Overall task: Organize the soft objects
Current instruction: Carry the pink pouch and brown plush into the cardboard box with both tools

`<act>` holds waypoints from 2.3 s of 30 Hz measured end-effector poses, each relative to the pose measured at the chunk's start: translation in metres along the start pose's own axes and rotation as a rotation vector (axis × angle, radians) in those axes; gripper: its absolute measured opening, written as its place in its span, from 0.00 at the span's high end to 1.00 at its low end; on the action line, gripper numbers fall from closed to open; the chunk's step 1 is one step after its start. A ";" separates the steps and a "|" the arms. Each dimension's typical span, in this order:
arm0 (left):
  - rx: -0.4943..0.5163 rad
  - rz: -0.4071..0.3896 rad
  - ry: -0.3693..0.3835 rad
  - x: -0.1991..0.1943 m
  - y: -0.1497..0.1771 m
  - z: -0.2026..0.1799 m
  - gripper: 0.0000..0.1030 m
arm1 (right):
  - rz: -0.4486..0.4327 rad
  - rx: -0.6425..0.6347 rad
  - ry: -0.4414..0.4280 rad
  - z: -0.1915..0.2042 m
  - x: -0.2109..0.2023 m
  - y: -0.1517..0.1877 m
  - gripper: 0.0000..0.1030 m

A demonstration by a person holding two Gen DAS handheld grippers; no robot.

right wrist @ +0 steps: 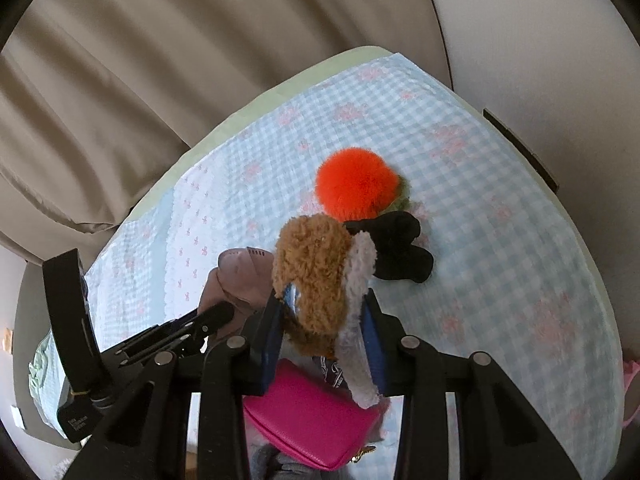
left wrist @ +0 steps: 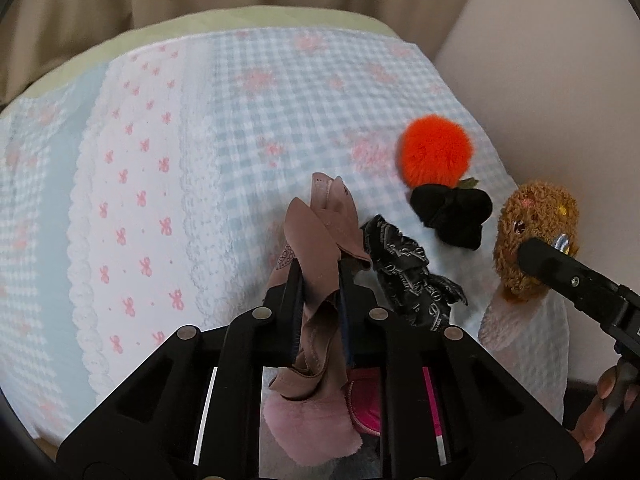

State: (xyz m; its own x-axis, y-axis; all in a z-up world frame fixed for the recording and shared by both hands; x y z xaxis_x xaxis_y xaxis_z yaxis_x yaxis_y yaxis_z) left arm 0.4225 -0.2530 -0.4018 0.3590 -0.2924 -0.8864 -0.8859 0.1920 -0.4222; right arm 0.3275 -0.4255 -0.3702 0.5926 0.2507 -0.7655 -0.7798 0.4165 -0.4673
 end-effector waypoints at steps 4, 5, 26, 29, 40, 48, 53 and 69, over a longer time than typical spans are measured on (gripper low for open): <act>0.006 -0.024 0.009 -0.012 -0.001 -0.003 0.87 | -0.017 -0.009 -0.001 0.004 -0.011 0.001 0.67; -0.002 -0.031 0.017 -0.018 -0.002 -0.004 0.87 | -0.022 -0.017 -0.001 0.007 -0.016 0.001 0.67; -0.130 -0.247 -0.047 -0.315 0.082 0.038 0.87 | -0.004 -0.294 -0.128 0.178 -0.189 0.077 0.68; -0.156 -0.249 -0.071 -0.344 0.110 0.063 0.87 | 0.034 -0.320 -0.148 0.203 -0.195 0.107 0.67; -0.211 -0.151 -0.110 -0.381 0.213 0.171 0.87 | 0.186 -0.363 -0.127 0.282 -0.150 0.215 0.68; -0.154 -0.003 -0.099 -0.345 0.254 0.228 0.87 | 0.291 -0.388 -0.049 0.312 -0.084 0.266 0.68; -0.125 0.090 -0.078 -0.305 0.260 0.249 0.87 | 0.374 -0.442 0.018 0.313 -0.039 0.280 0.68; 0.001 0.255 -0.054 -0.194 0.265 0.261 0.87 | 0.527 -0.286 0.126 0.271 0.051 0.283 0.66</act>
State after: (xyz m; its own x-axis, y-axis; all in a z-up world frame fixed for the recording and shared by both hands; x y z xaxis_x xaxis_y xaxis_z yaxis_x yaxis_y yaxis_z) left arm 0.1949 0.0995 -0.3912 0.1392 -0.1837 -0.9731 -0.9497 0.2537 -0.1838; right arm 0.1913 -0.0578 -0.4216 0.0979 0.2461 -0.9643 -0.9951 0.0090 -0.0988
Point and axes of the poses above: each gripper's, at about its wrist camera, not at the fingertips, and x roughly the way its jaws point, z to its left, y to its underside, the point moved 1 cm from there along x, roughly the way its jaws point, and after that the axes turned 1 degree about x, right-handed, at the moved point
